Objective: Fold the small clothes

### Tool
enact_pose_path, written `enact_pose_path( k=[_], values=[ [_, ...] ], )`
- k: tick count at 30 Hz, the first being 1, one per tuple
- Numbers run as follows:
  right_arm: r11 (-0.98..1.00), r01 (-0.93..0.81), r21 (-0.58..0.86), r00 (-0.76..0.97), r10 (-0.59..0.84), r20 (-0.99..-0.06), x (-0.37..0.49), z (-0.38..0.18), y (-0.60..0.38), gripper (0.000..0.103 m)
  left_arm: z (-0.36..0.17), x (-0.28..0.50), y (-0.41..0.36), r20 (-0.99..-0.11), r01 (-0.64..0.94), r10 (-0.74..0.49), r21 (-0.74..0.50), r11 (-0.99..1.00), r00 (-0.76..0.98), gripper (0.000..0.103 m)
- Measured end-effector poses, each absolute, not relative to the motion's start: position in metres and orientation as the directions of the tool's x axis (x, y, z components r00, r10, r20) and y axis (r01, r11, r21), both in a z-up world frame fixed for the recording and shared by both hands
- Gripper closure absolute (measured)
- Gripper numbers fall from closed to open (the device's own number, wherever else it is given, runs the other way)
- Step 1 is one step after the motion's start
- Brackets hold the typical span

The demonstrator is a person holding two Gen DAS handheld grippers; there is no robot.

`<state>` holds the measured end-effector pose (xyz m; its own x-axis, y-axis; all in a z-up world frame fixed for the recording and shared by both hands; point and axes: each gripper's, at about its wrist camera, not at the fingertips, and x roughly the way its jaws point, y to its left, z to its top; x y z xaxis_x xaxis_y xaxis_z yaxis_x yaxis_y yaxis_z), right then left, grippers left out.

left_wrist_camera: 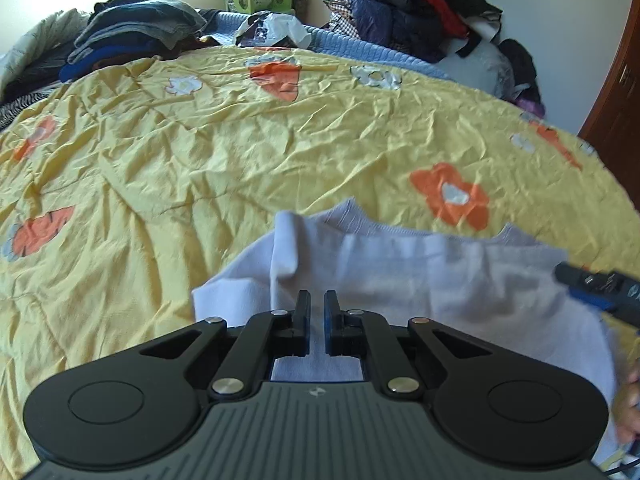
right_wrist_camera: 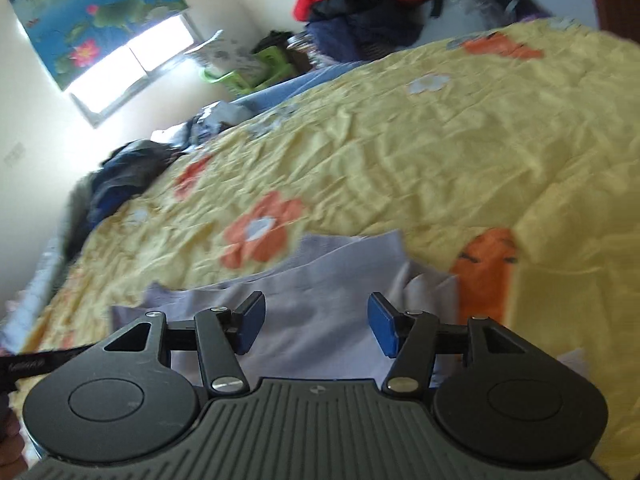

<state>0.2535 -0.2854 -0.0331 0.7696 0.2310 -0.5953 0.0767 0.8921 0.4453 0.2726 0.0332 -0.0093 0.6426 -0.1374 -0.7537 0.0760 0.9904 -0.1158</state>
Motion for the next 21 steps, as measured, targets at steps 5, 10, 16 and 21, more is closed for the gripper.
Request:
enact_pose_path(
  k=[5,10,16,21],
  values=[
    [0.906,-0.010,0.424,0.795,0.265,-0.546,0.214,-0.015,-0.280,0.035,-0.005,0.229,0.038,-0.715,0.087,-0.140,-0.110,0.990,0.685,0.097],
    [0.905,-0.174,0.388,0.721,0.386,-0.576,0.168,-0.014,-0.259,0.029,-0.012,0.181,0.030,-0.717,0.189,-0.190,-0.082,0.978,0.671,0.097],
    [0.952,-0.262,0.156,0.666,0.295,-0.685,0.112,-0.026,-0.237,0.029,-0.036,0.151,0.026,-0.731,0.221,-0.134,0.023,0.975,0.669,0.097],
    [0.967,-0.217,0.136,0.723,0.252,-0.643,0.086,-0.014,-0.237,0.029,-0.034,0.136,0.026,-0.717,0.195,-0.131,0.007,0.981,0.684,0.097]
  ],
)
